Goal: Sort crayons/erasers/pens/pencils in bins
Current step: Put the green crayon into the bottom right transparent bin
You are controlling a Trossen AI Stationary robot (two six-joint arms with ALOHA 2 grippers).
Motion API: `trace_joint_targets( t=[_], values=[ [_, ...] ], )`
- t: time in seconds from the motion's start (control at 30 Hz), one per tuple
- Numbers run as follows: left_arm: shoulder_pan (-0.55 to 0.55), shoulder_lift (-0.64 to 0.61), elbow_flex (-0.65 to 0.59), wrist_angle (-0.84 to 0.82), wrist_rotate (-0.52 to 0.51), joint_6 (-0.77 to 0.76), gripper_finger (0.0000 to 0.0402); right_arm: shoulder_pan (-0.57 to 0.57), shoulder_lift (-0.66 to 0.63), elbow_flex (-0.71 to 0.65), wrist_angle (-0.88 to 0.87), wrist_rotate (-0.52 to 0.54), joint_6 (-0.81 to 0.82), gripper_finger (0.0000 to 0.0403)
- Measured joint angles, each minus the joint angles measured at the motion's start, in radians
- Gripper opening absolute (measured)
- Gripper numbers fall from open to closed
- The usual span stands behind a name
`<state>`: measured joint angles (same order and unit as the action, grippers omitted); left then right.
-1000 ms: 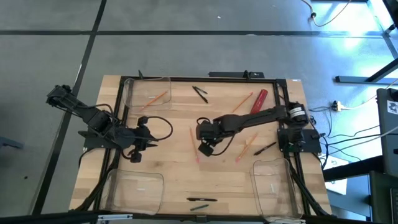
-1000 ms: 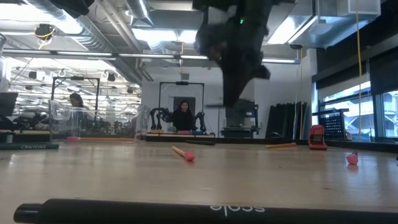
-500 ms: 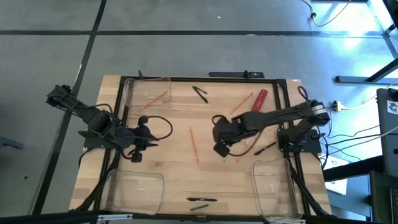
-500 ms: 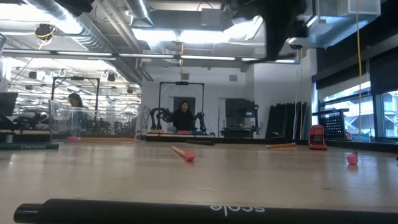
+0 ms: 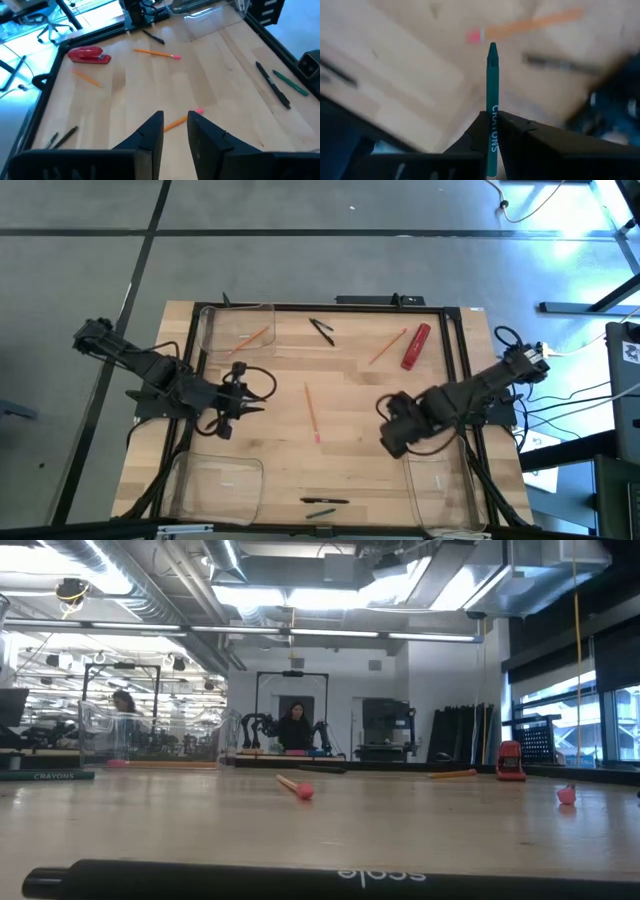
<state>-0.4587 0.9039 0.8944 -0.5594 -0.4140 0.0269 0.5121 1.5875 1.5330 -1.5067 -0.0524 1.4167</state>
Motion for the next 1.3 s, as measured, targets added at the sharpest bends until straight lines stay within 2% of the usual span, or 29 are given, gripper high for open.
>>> trace_joint_targets(
  t=[0.23,0.47,0.87,1.03,1.2,1.3],
  values=[
    [0.054,0.0,0.0,0.006,0.04,0.01,0.0079,0.155,0.0,0.0,-0.009,-0.184,0.275,0.0025],
    [0.069,0.0,0.0,0.005,0.042,0.011,0.0079,0.25,-0.001,-0.072,-0.003,-0.206,0.514,0.0025],
    [0.068,0.0,0.0,0.003,0.042,0.011,0.0079,0.24,0.0,-0.432,0.442,-0.324,0.516,0.0025],
    [0.068,0.0,0.0,0.003,0.042,0.011,0.0079,0.241,0.0,-0.547,0.631,-0.313,0.516,0.003],
    [0.068,0.0,0.0,0.002,0.043,0.011,0.0079,0.241,0.0,-0.608,0.69,-0.301,0.513,0.0031],
    [0.068,-0.001,0.0,0.0,0.079,0.011,0.0079,0.24,-0.002,-0.617,0.689,-0.292,0.512,0.0032]
  ],
)
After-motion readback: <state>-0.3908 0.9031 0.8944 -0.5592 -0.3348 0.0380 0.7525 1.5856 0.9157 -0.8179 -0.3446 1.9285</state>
